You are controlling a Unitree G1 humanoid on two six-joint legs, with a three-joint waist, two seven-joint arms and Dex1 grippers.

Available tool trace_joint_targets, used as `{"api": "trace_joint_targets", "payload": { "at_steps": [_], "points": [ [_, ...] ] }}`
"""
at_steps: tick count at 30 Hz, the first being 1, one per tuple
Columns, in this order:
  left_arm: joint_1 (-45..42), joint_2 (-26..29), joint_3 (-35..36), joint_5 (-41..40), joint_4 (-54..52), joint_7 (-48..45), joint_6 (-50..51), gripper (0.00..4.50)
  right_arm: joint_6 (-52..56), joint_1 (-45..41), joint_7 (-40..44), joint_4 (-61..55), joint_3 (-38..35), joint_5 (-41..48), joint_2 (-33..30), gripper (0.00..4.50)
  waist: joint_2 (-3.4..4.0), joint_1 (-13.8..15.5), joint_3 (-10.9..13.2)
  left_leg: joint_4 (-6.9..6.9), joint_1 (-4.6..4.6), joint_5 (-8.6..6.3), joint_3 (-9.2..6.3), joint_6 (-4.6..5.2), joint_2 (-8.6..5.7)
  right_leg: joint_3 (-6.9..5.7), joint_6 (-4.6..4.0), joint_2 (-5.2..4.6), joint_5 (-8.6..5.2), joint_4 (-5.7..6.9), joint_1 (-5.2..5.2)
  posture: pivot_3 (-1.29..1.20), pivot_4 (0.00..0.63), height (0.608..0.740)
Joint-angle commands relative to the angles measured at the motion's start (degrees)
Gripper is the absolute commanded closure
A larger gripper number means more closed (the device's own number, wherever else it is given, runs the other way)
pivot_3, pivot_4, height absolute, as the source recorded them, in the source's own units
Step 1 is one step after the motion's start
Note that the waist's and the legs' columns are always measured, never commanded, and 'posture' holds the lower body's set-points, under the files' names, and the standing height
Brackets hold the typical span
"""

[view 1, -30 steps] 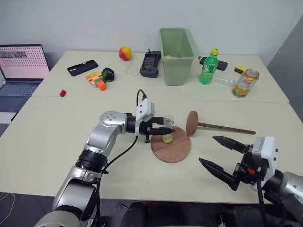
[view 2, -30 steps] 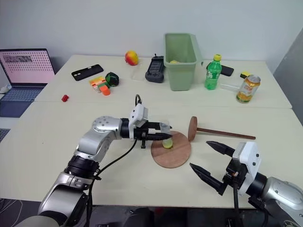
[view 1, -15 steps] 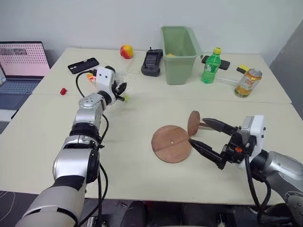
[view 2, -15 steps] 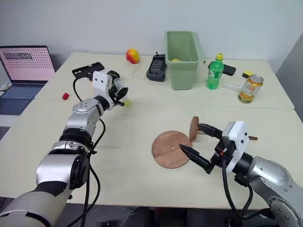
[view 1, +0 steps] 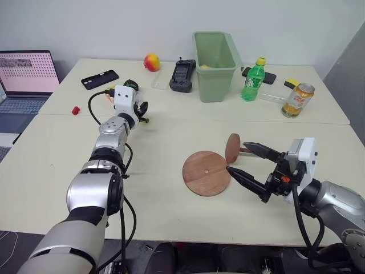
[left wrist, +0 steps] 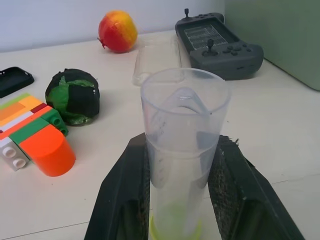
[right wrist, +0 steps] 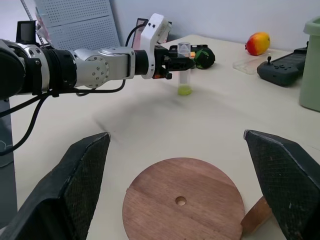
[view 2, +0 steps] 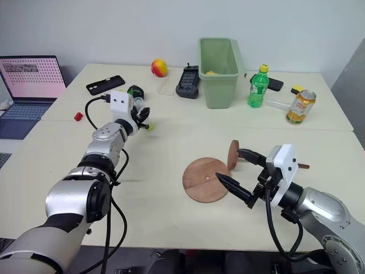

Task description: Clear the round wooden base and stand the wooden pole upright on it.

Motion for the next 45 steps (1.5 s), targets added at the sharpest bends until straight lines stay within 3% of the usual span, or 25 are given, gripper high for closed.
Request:
{"api": "trace_joint_targets", "payload": {
  "at_steps": [1,13,21,25,29,32,35,38,45],
  "points": [
    [-0.76,0.43,1.16,0.36,0.97,-0.2,0.21,2.38,-0.48,0.13,-0.76,-1.52,-0.84,0.78,0.16,0.0,0.0,-0.01,0.0,0.0,0.0,0.0,0.0,0.0,0.0,0.0,0.0,0.0,0.0,0.0,0.0,0.0,0.15,0.74],
    [1.01,3.12,2.1,0.1,-0.56,-6.71,1.58,0.05,-0.64,0.4,-0.9,-1.2,-0.32,0.58,0.13,0.0,0.0,-0.11,0.0,0.0,-0.01,0.0,0.0,-0.01,0.0,-0.01,0.0,0.01,0.0,0.0,-0.01,0.0,0.15,0.74],
    [8.43,7.21,2.04,-2.43,-11.48,-20.87,7.8,0.01,-1.13,1.4,0.75,0.72,-0.65,-0.69,-0.25,0.0,0.0,-0.23,0.0,0.0,0.0,0.01,-0.02,-0.02,0.05,-0.01,0.0,0.02,0.0,0.01,-0.02,0.0,0.15,0.74],
    [16.42,11.54,1.73,-4.21,-27.68,-26.87,17.62,0.01,-1.48,4.69,4.02,1.88,-2.66,-2.87,-3.13,0.0,0.0,-0.26,0.0,-0.01,0.0,0.01,-0.02,-0.02,0.3,0.02,0.0,0.03,0.0,0.01,-0.02,0.0,0.15,0.74],
    [32.25,18.87,-0.22,-14.37,-61.49,-37.76,37.61,0.01,-2.56,5.51,8.97,6.96,-8.15,-8.44,-11.17,0.0,0.08,-0.4,0.0,-0.01,0.01,0.01,0.0,-0.02,0.44,0.09,0.0,0.0,0.0,0.01,-0.02,0.0,0.15,0.74],
    [37.74,22.06,-0.83,-22.53,-79.65,-40.93,47.2,0.01,-4.54,4.31,15.03,11.72,-9.14,-12.79,-18.11,0.0,0.06,-0.04,0.01,0.0,0.06,0.01,0.06,-0.02,0.44,0.2,-0.01,-0.2,0.0,-0.03,0.03,0.0,0.15,0.74],
    [35.82,22.4,-3.09,-26.71,-88.08,-43.31,49.68,0.01,-6.3,-3.36,23.66,20.27,-4.66,-16.54,-26.56,0.0,0.15,0.7,0.08,0.06,0.27,0.01,0.0,0.0,0.37,0.11,-0.01,-0.18,0.0,0.0,0.37,0.0,0.15,0.74],
    [32.18,21.02,-6.34,-28.09,-90.98,-45.8,48.11,0.01,-7.79,-14.39,32.32,28.61,5.8,-23.19,-32.39,0.0,0.19,0.5,0.09,-0.01,0.69,0.0,0.13,0.03,0.34,0.11,-0.01,-0.09,0.0,-0.08,0.76,0.0,0.15,0.74],
    [28.79,21.21,-13.46,-24.83,-91.71,-51.7,41.72,0.01,-9.47,-41.89,47.84,47.4,27.49,-38.44,-26.53,0.0,0.29,-1.07,0.18,-0.12,0.58,-0.04,0.38,0.08,0.37,0.24,-0.02,0.1,-0.01,-0.22,0.48,0.0,0.15,0.74]
  ]
}}
